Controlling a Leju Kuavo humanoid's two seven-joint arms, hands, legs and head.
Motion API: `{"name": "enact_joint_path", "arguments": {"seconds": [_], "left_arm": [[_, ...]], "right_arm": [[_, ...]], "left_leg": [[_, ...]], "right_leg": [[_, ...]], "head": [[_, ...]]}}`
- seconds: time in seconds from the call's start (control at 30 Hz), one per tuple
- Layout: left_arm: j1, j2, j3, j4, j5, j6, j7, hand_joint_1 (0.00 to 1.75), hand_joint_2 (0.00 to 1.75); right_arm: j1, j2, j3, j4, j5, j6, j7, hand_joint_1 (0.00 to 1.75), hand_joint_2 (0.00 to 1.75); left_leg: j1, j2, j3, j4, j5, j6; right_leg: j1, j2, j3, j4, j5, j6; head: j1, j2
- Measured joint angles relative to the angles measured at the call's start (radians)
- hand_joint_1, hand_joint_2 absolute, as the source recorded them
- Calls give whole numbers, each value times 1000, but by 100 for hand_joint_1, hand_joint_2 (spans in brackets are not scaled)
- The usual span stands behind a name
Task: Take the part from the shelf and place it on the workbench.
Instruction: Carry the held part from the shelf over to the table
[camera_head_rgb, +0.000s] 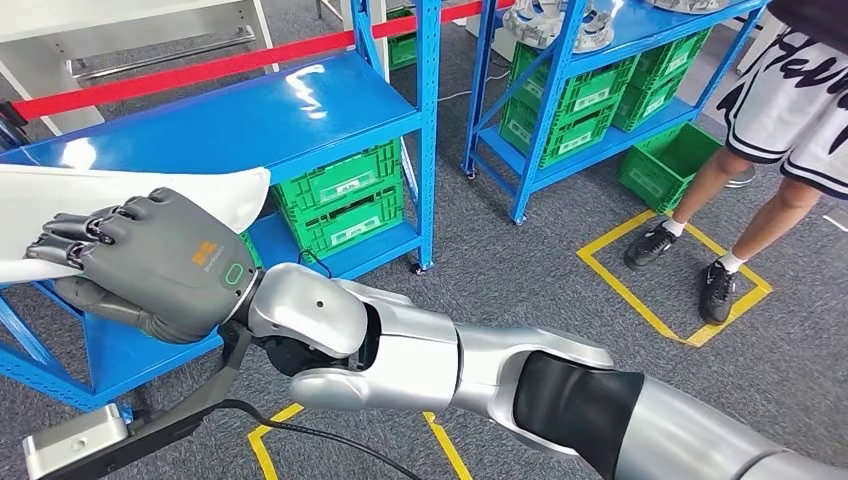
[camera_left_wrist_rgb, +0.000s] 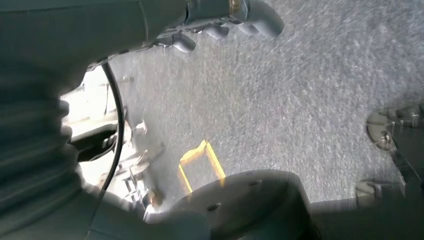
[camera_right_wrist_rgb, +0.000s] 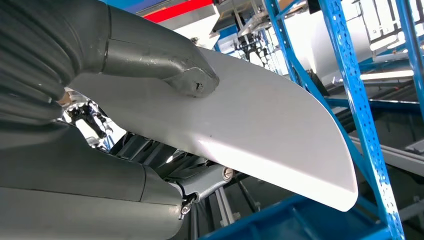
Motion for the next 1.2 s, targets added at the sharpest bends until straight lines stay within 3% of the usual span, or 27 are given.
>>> {"name": "enact_joint_path", "arguments": {"seconds": [0.03, 0.1, 0.13, 0.17, 0.23, 0.27, 0.3, 0.33, 0.4, 0.47, 0.5, 0.53, 0.6, 0.63, 0.67, 0.73, 0.77, 0.8, 0.83, 0.87, 0.9, 0.93, 1.0, 1.03, 1.1, 1.13, 1.2], "left_arm": [[-1, 0, 0, 0, 0, 0, 0, 0, 175], [-1, 2, 0, 1, -1, 0, 1, 0, 175], [-1, 2, 0, 1, -2, 0, 1, 0, 175], [-1, 3, 0, 2, -2, 0, 1, 0, 175], [-3, 5, 0, 2, -2, 0, 2, 0, 175], [-5, 6, 0, 2, -2, 0, 1, 0, 175], [-6, 6, 0, 2, -2, 0, 1, 0, 175], [-6, 7, 0, 2, -2, 0, 2, 0, 175], [-5, 8, 0, 3, -2, 0, 2, 0, 175], [-5, 8, -1, 2, -2, 0, 1, 0, 175], [-6, 7, -1, 1, -3, 0, 0, 0, 175], [-6, 7, -1, 1, -3, 0, -1, 0, 175], [-3, 6, -1, 1, -3, 0, -1, 0, 175], [-2, 5, -1, 1, -3, 0, 0, 0, 175], [-2, 5, -1, 1, -3, 0, 0, 0, 175], [-2, 6, -1, 2, -3, 0, 0, 0, 175], [-2, 7, -1, 2, -2, 0, 0, 0, 175], [-1, 8, -1, 2, -1, 0, 0, 0, 175], [-1, 8, -1, 2, 0, 0, 0, 0, 175], [-1, 8, -1, 2, 0, 0, 0, 0, 175], [-1, 7, -1, 3, 0, 0, 0, 0, 175], [-1, 6, -1, 2, 1, 0, 0, 0, 175], [-2, 6, -2, 1, 1, 0, -1, 0, 175], [-2, 6, -2, 1, 1, 0, -1, 0, 175], [-2, 6, -2, 1, 1, 0, -2, 0, 175], [-2, 7, -2, 2, 1, 0, -5, 0, 175], [-1, 8, -2, 2, -2, 0, -14, 0, 175]], "right_arm": [[0, -1, 0, 0, 0, 0, 0, 175, 175], [1, -2, 0, 0, 0, 0, 0, 175, 175], [1, -2, 0, 0, 0, 0, 0, 175, 175], [1, -2, 0, 0, 0, 0, 0, 175, 175], [2, -2, 0, 0, 0, 1, 0, 175, 175], [3, -2, 0, 0, 0, 1, 0, 175, 175], [5, -2, 1, 0, 0, 1, 0, 175, 175], [6, -2, 1, 0, 0, 1, 0, 175, 175], [8, -3, 1, 0, 0, 1, 0, 175, 175], [7, -3, 1, 0, 0, 2, 1, 175, 175], [7, -3, 0, -1, 0, 3, 1, 175, 175], [6, -3, 0, -1, 0, 4, 1, 175, 175], [7, -5, 0, -1, -1, 6, 1, 175, 175], [8, -6, 0, -1, -1, 7, 1, 175, 175], [9, -8, 0, 0, -2, 9, 2, 175, 175], [9, -11, 0, 0, -2, 11, 2, 175, 175], [11, -12, 0, 0, -2, 11, 2, 175, 175], [13, -14, 0, 0, -2, 13, 2, 175, 175], [15, -15, 0, 0, -2, 14, 1, 175, 175], [17, -16, 0, 0, -3, 15, 0, 175, 175], [17, -16, 0, 0, -3, 15, 0, 175, 175], [15, -17, 0, -1, -3, 15, 0, 175, 175], [12, -16, -1, -1, -3, 15, -1, 175, 175], [11, -16, -1, -2, -3, 15, -1, 175, 175], [10, -16, -1, -1, -5, 16, -2, 175, 175], [10, -16, -1, -1, -6, 16, -2, 175, 175], [9, -16, -1, -1, -9, 17, -3, 175, 175]], "left_leg": [[0, 0, -2, -4, 10, -7], [2, -1, -7, -9, 22, -19], [2, -2, -14, 2, 4, -24], [2, -4, -26, 32, -34, -28], [4, -6, -53, 144, -139, -37], [5, -6, -61, 206, -172, -42], [6, -6, -60, 252, -181, -45], [7, -6, -45, 267, -166, -48], [11, -6, 33, 200, -116, -51], [10, -8, 137, 63, -125, -47], [8, -10, 165, 13, -141, -40], [4, -11, 176, -14, -153, -31], [3, -9, 159, -21, -139, -9], [4, -6, 151, -20, -128, 1], [6, -3, 140, -21, -116, 11], [6, 0, 111, -20, -89, 21], [6, 1, 92, -19, -74, 21], [5, 1, 74, -18, -61, 21], [5, 1, 56, -16, -48, 20], [5, 1, 39, -14, -36, 17], [5, 1, 24, -11, -26, 15], [5, 1, 11, -8, -16, 11], [4, 0, -4, -4, 3, 0], [3, 0, -7, -6, 12, -7], [6, 0, -10, -12, 28, -20], [7, -1, -17, -7, 20, -25], [9, -4, -40, 53, -45, -35]], "right_leg": [[2, 0, 8, -23, -5, -3], [0, -1, -5, -32, 15, -12], [-3, -3, -15, -35, 29, -19], [-6, -4, -27, -39, 43, -24], [-9, -5, -56, -39, 70, -29], [-9, -5, -72, -38, 83, -29], [-9, -6, -89, -37, 97, -28], [-10, -6, -107, -36, 110, -25], [-12, -6, -141, -31, 136, -18], [-12, -6, -165, -25, 156, -7], [-11, -6, -171, -23, 167, -1], [-10, -7, -174, -25, 178, 5], [-12, -7, -179, -29, 191, 17], [-13, -6, -187, -19, 175, 22], [-14, -4, -200, 10, 138, 28], [-16, -1, -234, 127, 27, 35], [-16, 0, -247, 197, -14, 37], [-17, 0, -250, 251, -31, 38], [-16, 0, -240, 277, -24, 37], [-16, 1, -213, 269, -1, 35], [-16, 1, -167, 225, 22, 31], [-15, 1, -107, 155, 27, 25], [-10, 2, -7, 18, 3, 14], [-7, 3, 15, -19, -11, 9], [-6, 2, 11, -34, -2, -2], [-7, 1, 4, -37, 7, -10], [-11, -2, -15, -43, 29, -23]], "head": [[1, 0], [1, 0], [1, 0], [-1, 0], [-4, 0], [-5, 0], [-5, 0], [-5, 0], [-5, 0], [-5, 0], [-4, 0], [-4, 0], [-6, 0], [-7, 0], [-8, 0], [-9, 0], [-9, 0], [-9, 0], [-8, 0], [-8, 0], [-8, 0], [-8, 0], [-7, 0], [-6, 0], [-5, 0], [-5, 0], [-9, 0]]}}
